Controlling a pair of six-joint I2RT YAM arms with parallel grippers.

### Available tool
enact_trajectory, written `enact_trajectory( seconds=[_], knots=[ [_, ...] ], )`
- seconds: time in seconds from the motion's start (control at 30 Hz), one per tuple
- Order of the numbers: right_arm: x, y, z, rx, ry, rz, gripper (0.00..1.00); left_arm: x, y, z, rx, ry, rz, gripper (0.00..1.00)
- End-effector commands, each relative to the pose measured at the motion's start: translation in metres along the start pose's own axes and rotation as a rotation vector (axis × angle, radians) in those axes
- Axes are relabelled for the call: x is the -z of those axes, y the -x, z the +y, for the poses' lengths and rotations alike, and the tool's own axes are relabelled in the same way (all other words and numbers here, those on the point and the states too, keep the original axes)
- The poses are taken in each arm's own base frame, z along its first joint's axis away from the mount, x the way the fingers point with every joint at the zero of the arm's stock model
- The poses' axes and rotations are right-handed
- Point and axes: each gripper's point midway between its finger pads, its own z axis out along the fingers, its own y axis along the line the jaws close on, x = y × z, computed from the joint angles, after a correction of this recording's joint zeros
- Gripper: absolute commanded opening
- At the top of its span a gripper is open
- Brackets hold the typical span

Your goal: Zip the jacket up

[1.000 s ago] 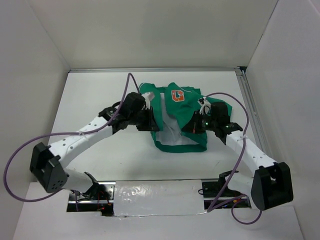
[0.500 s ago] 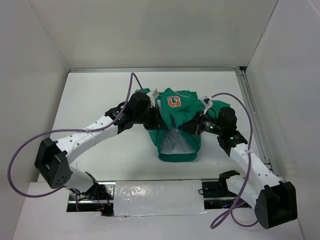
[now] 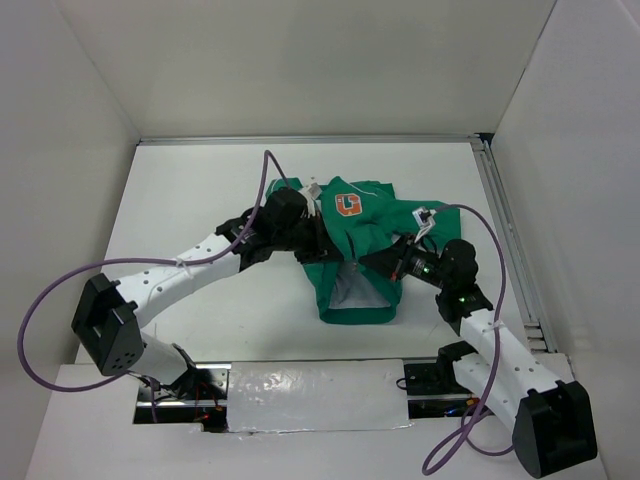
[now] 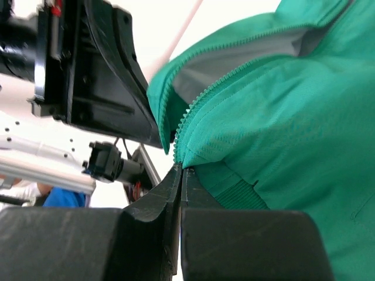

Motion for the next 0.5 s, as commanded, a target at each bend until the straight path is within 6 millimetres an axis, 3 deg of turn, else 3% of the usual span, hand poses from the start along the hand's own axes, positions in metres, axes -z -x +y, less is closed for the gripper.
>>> enact_trajectory(
  seconds=[0.0,0.47],
  knots=[
    [0.0001,0.0231,0.0184,0.075,0.060,-0.114,0.00,-0.0008,0.0048,-0.0195,-0.004,-0.061,-0.016,0.00],
    [-0.0024,0.0232,0.0166,0.081,0.057,-0.106,0.00,-0.0061,0.0038,-0.0235,0.006,-0.057,-0.010,0.00]
  ],
)
